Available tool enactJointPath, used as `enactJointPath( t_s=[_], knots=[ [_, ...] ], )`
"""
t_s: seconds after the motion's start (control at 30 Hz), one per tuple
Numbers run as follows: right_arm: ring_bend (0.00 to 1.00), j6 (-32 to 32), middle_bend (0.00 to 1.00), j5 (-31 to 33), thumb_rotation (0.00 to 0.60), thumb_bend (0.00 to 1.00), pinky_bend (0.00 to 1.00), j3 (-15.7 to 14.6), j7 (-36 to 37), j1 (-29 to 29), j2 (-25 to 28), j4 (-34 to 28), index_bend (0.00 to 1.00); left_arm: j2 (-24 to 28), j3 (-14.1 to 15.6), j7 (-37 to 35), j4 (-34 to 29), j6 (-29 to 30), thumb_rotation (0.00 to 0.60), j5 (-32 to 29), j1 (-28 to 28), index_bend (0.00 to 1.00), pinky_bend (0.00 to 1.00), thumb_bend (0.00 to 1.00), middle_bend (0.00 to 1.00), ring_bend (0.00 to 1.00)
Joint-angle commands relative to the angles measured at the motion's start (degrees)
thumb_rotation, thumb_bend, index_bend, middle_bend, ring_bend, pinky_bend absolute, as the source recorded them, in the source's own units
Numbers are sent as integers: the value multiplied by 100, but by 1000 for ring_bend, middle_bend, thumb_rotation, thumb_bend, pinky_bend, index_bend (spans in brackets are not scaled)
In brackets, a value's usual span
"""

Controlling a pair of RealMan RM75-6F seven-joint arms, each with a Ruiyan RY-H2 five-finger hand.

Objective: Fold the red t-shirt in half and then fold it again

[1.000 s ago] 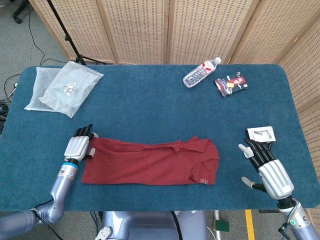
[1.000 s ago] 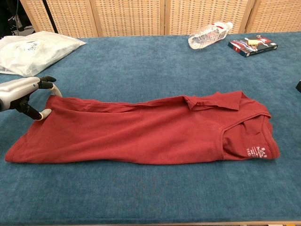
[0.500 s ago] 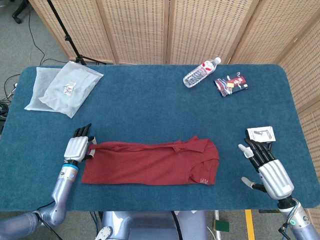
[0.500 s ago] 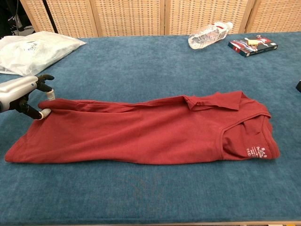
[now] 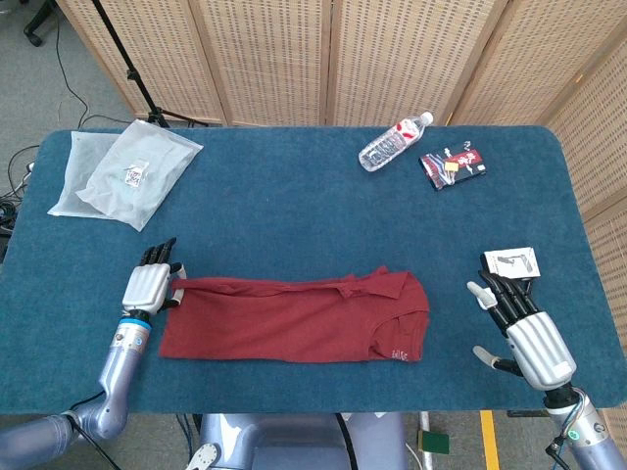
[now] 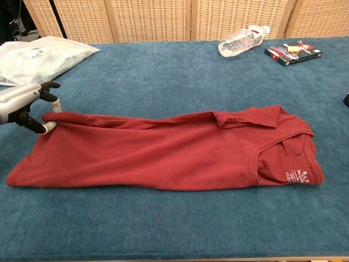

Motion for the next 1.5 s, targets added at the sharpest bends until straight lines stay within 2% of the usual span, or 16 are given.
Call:
enactJointPath(
  t_s=[0.03,0.33,0.43,0.7,1.03,1.13,1.33,1.47,1.5],
  knots=[
    [0,-2,0,1,600,0,104,2,8,-1,3,0,0,69,-51,56,38,-17,600,-51,-15,792,0,491,0,0],
    [0,-6,0,-7,600,0,104,2,11,-6,11,-11,0,479,-267,208,451,-202,600,-416,-45,799,0,495,0,0],
    [0,-7,0,-7,600,0,104,7,-5,-8,11,-20,0,653,-354,195,780,-367,600,-597,-57,799,0,498,0,0],
    [0,-50,0,-26,600,0,104,-5,-100,-5,-13,-44,0,880,-465,48,2353,-1290,600,-1041,-179,799,0,508,0,0],
    [0,-108,0,-35,600,0,104,-8,-236,4,-53,-73,0,484,-533,-257,4379,-2355,600,-1160,-397,799,0,516,0,0],
    [0,-116,0,-23,600,0,104,-4,-240,4,-50,-75,0,324,-559,-311,4749,-2559,600,-1138,-455,799,0,516,0,0],
    [0,-84,0,-4,600,0,104,11,-161,-5,-14,-70,0,244,-576,-573,4784,-2587,600,-896,-438,799,0,517,0,0],
    [0,-36,0,-14,600,0,104,15,-106,-18,13,-70,0,495,-602,-904,4113,-2366,600,-652,-327,799,0,517,0,0],
    [0,-26,0,-16,600,0,104,17,-94,-21,21,-71,0,634,-623,-1071,3742,-2257,600,-555,-269,799,0,517,0,0]
  ],
)
